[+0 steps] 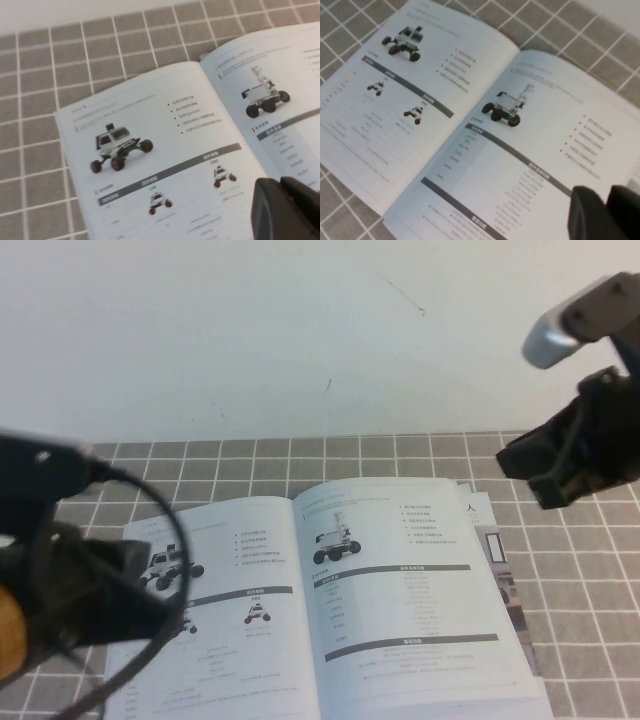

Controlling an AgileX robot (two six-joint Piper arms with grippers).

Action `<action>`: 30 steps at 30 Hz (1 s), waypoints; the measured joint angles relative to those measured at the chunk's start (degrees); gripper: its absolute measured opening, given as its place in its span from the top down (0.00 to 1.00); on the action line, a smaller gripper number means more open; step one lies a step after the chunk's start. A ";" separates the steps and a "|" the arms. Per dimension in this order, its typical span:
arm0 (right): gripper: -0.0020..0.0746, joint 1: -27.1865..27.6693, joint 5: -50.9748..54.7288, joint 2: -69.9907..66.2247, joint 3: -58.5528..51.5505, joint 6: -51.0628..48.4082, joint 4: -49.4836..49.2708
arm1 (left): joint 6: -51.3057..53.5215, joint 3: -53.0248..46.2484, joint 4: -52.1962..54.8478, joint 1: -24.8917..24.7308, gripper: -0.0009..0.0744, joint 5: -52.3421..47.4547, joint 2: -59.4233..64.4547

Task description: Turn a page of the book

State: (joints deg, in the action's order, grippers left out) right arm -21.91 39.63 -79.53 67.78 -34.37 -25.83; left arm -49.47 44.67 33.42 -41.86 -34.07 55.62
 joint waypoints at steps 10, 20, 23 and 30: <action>0.92 0.00 2.28 23.16 -14.60 9.57 14.55 | 5.72 -12.22 -0.01 -1.81 0.99 -2.67 -26.20; 0.97 0.00 6.33 42.92 -27.96 27.66 36.70 | 10.46 -15.34 -0.71 -1.81 0.99 -1.69 -31.64; 0.98 0.00 6.68 51.55 -32.31 31.17 37.29 | 11.10 -16.06 -1.70 -1.81 0.99 -1.69 -31.73; 0.98 0.00 4.16 66.25 -42.15 33.95 35.44 | 11.22 -16.20 -2.57 -1.81 0.99 -1.69 -31.73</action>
State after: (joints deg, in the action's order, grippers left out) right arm -21.91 43.79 -13.28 25.62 -0.42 9.61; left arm -38.25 28.47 30.85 -43.67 -35.76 23.89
